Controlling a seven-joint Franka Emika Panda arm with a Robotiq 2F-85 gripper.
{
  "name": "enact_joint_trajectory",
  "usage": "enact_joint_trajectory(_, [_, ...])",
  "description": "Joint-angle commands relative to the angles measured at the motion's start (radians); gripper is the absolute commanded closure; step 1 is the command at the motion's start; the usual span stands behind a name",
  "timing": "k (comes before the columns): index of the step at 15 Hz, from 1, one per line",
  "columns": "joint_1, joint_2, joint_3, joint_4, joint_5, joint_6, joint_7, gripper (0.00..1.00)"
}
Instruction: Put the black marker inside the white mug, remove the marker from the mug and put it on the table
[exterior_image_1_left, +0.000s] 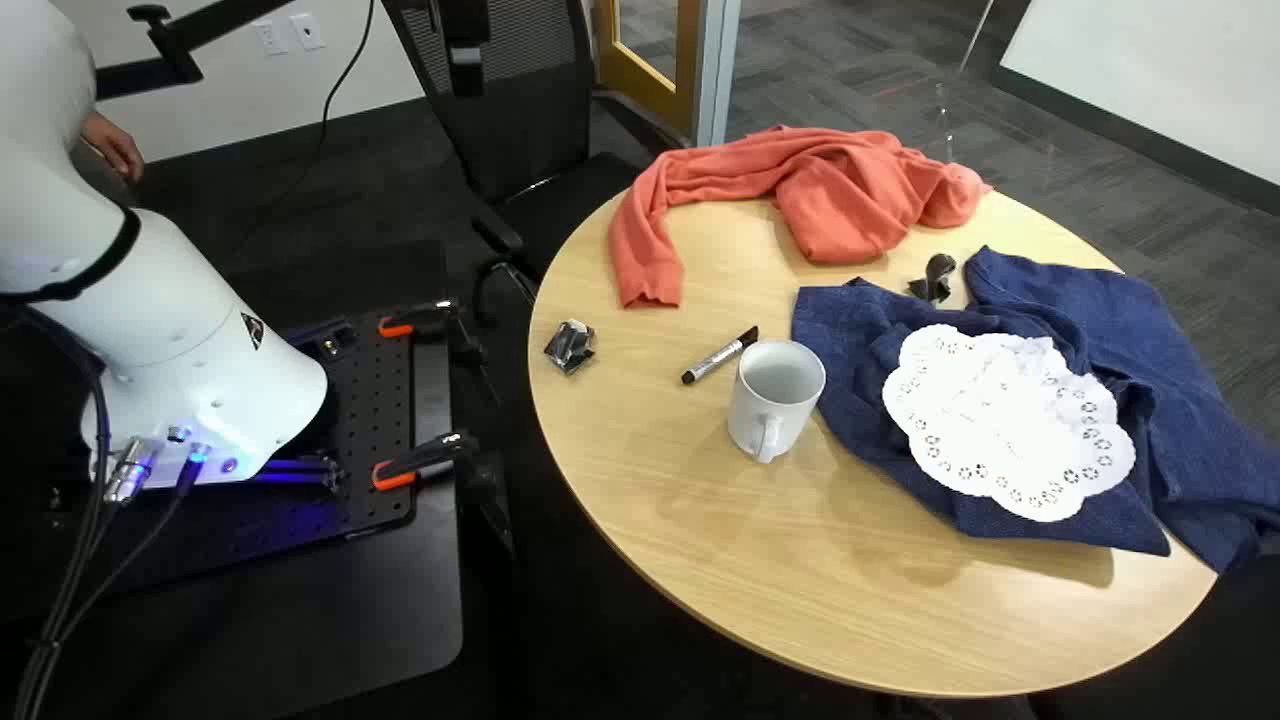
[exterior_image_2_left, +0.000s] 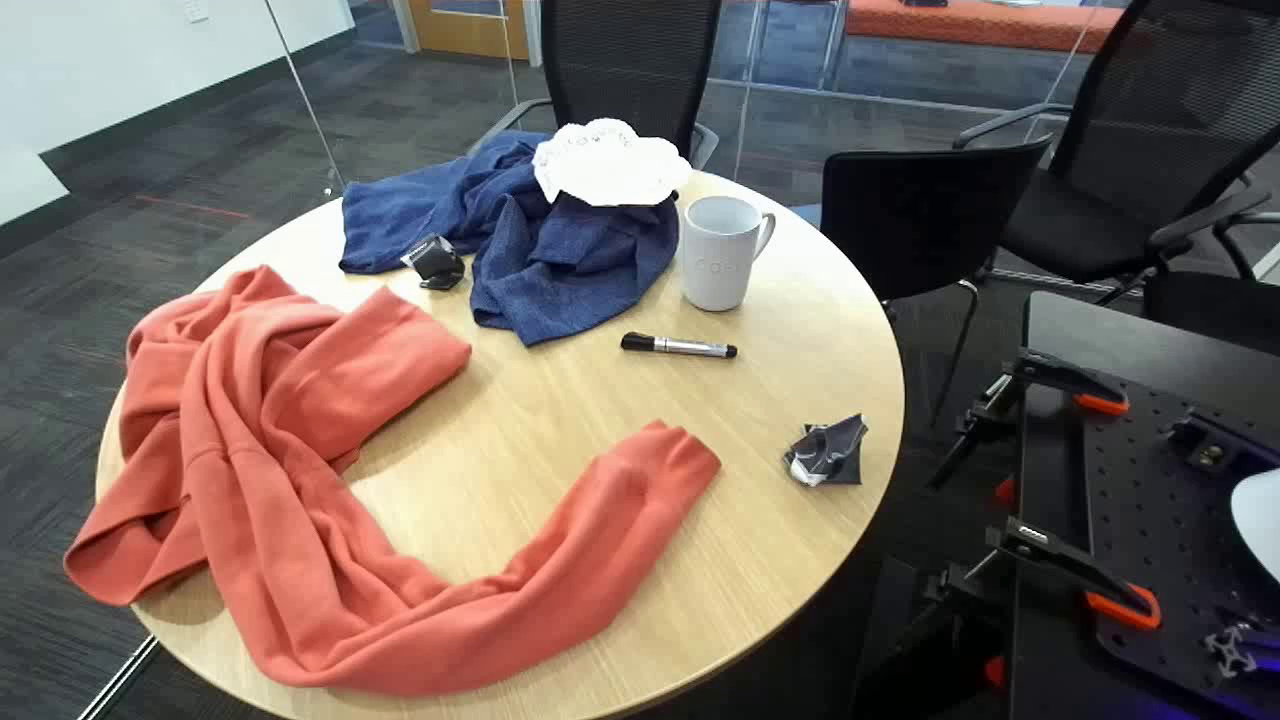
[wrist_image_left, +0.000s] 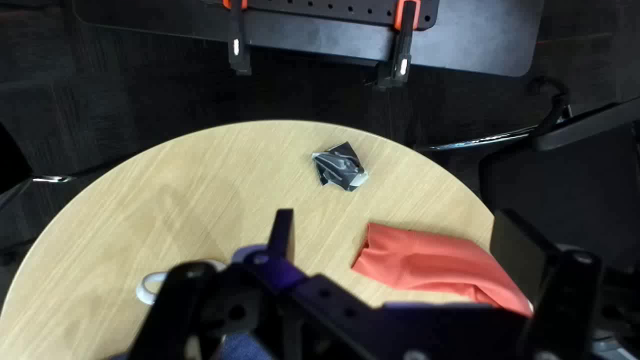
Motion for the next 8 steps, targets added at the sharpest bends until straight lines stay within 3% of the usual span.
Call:
enact_joint_trajectory(1, [-0.021,0.002,0.017,0.002,0.01,-0.002,-0.01,0.0])
enact_joint_trajectory(8, [-0.013,0.01,0.017,-0.002,0.017,0.014,-0.019,0.0])
